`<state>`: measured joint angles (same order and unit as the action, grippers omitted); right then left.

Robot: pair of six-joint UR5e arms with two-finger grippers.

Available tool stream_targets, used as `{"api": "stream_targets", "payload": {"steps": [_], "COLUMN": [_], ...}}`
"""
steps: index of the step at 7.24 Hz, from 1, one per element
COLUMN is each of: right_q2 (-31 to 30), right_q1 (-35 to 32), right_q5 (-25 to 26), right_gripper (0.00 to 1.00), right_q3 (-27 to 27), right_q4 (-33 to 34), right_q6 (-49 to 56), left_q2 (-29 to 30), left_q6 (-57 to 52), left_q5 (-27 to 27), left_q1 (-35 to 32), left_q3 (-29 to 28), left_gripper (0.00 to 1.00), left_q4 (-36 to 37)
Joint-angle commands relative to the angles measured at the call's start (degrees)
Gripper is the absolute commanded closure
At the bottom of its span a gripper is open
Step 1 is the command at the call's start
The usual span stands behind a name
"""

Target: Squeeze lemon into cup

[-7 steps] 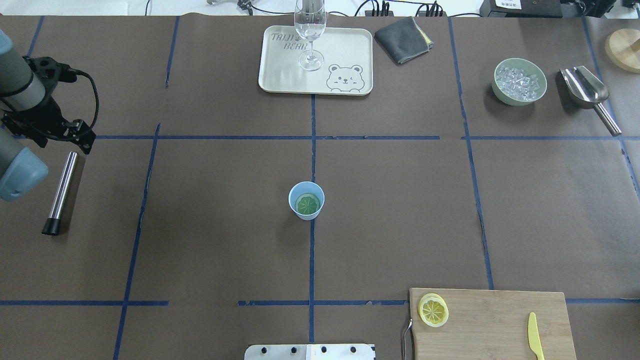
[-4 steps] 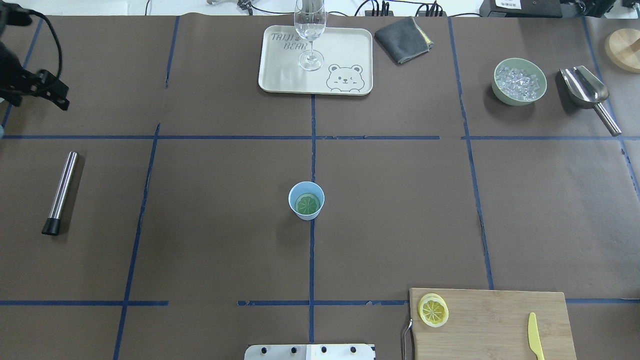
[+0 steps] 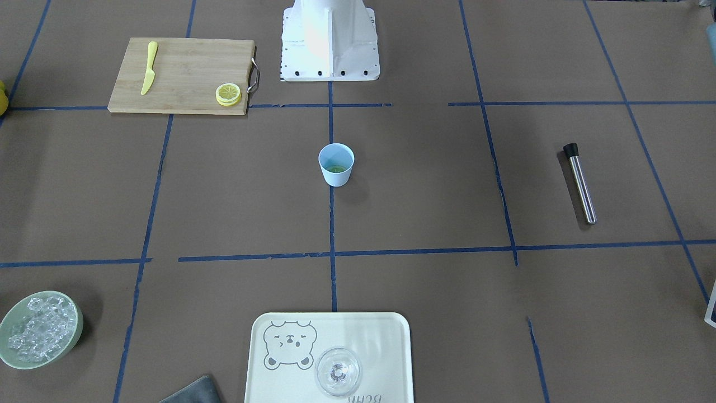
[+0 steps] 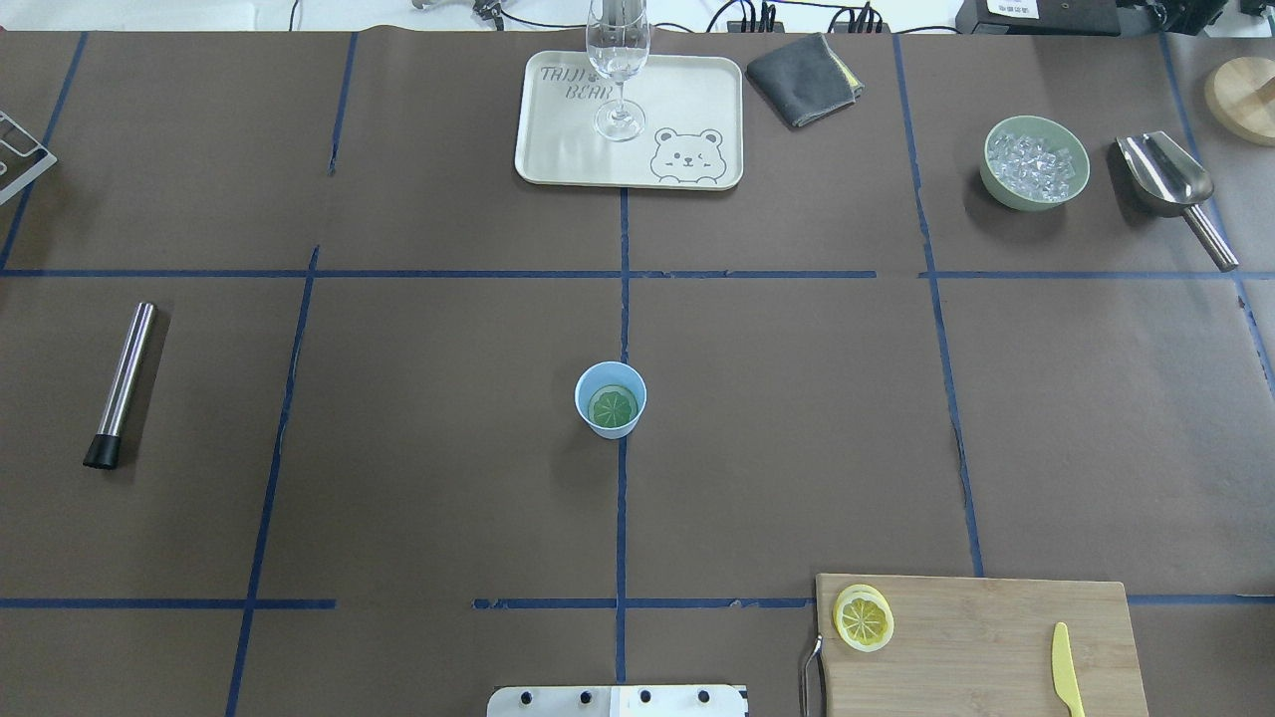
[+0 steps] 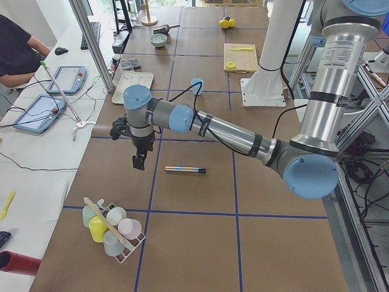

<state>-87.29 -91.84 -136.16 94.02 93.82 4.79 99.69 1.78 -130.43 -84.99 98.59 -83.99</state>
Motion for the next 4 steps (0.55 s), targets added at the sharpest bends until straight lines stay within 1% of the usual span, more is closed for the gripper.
{"api": "stream_targets", "payload": {"steps": [1, 2, 3, 4], "right_q2": [-2.4, -4.7, -7.2, -8.8], "right_q1": [0.0, 0.0, 0.0, 0.0], "right_q5": [-0.3, -0.2, -0.3, -0.4], "right_gripper": [0.0, 0.0, 0.0, 0.0], "right_q3": [1.9, 4.2, 7.4, 9.2], "right_q4": [0.0, 0.0, 0.0, 0.0], "right_q6": [-1.9, -2.0, -2.7, -4.9], "left_q2": [-2.9, -2.4, -2.2, -3.0], "left_q6": [-2.3, -2.7, -2.6, -2.5], "left_q5": [-0.5, -0.6, -0.6, -0.4], "left_q1": [-3.8, -3.7, -3.6, -3.6], "left_q3": [-0.5, -1.0, -1.0, -2.0], "left_gripper": [0.0, 0.0, 0.0, 0.0], "left_q4": [0.1, -0.6, -3.4, -5.6]}}
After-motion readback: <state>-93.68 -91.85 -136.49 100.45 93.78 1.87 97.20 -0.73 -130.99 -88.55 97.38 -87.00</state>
